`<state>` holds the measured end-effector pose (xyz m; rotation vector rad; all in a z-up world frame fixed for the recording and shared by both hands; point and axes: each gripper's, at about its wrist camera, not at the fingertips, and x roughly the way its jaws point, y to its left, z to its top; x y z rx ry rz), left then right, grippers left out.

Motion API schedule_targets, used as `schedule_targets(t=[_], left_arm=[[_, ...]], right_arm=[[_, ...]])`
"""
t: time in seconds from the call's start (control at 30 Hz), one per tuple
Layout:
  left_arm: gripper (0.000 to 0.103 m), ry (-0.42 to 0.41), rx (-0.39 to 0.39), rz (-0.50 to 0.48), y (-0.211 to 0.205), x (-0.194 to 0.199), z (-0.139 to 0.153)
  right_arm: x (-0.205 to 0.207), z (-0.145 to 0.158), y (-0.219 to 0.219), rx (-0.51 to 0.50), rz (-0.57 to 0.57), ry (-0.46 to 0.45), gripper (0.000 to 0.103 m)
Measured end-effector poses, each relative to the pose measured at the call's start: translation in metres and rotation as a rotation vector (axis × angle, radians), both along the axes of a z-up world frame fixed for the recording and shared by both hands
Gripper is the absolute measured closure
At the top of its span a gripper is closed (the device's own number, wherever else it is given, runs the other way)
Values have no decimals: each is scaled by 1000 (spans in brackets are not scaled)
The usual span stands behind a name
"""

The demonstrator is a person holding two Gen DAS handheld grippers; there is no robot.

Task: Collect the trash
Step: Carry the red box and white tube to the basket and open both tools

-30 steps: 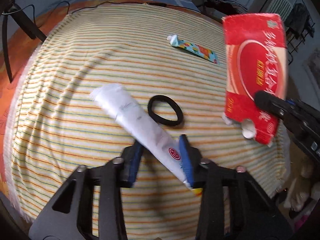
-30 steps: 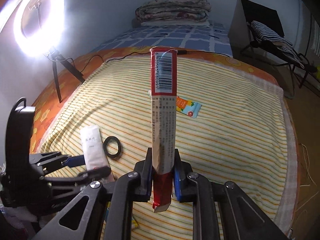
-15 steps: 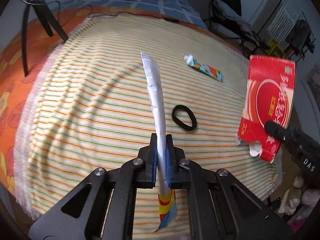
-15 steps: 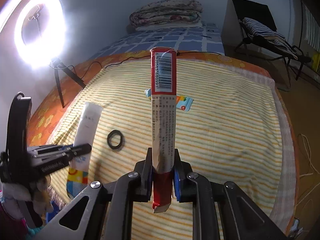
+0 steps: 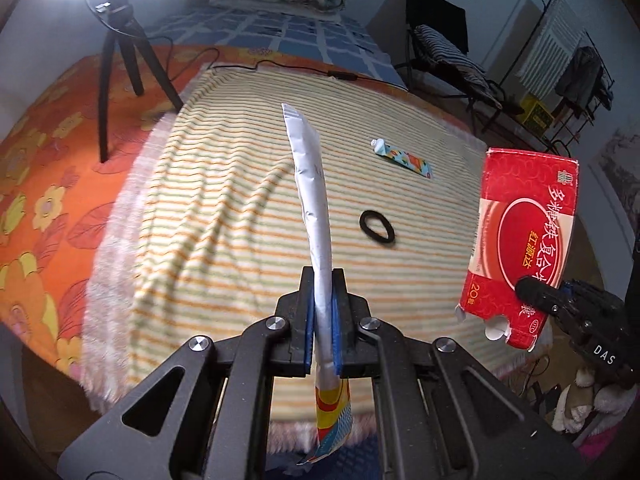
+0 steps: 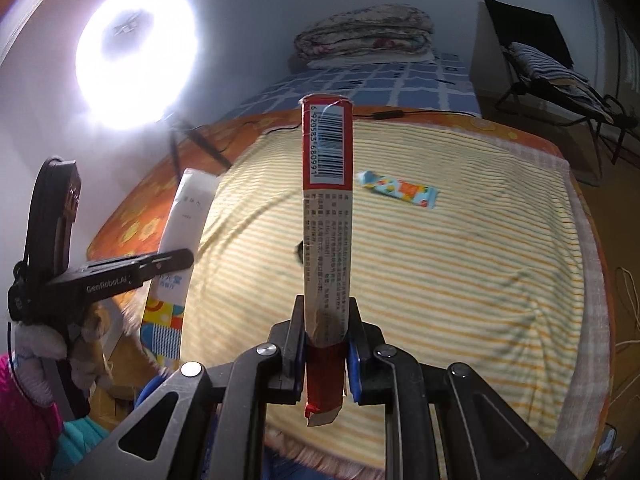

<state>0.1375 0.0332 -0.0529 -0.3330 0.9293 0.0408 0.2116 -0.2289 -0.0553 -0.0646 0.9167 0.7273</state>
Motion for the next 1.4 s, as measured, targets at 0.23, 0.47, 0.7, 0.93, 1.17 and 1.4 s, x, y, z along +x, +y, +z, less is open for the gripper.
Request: schedule_targets(t=[0.23,0.47,0.7,0.93,1.17,1.4], left_arm=[[98,9,33,-38,5,-50,-3],[99,29,25,-27,18,-95,-16],[98,31,25,-27,16,-133,-28],[98,56,53,-53,1,-157,-47],[98,75,77,-66,-10,-169,-63],[98,97,90,-67,-13,-174,-74]], right_arm=[[-41,-4,11,22,58,33,88],[-83,-13,19,17,111,55,88],[-122,-29,31,-14,166,73,88],[-154,-54,35,-39,193,120,88],[-168,-71,35,-88,193,125,88],[-172,-83,39,-93,189,161,88]])
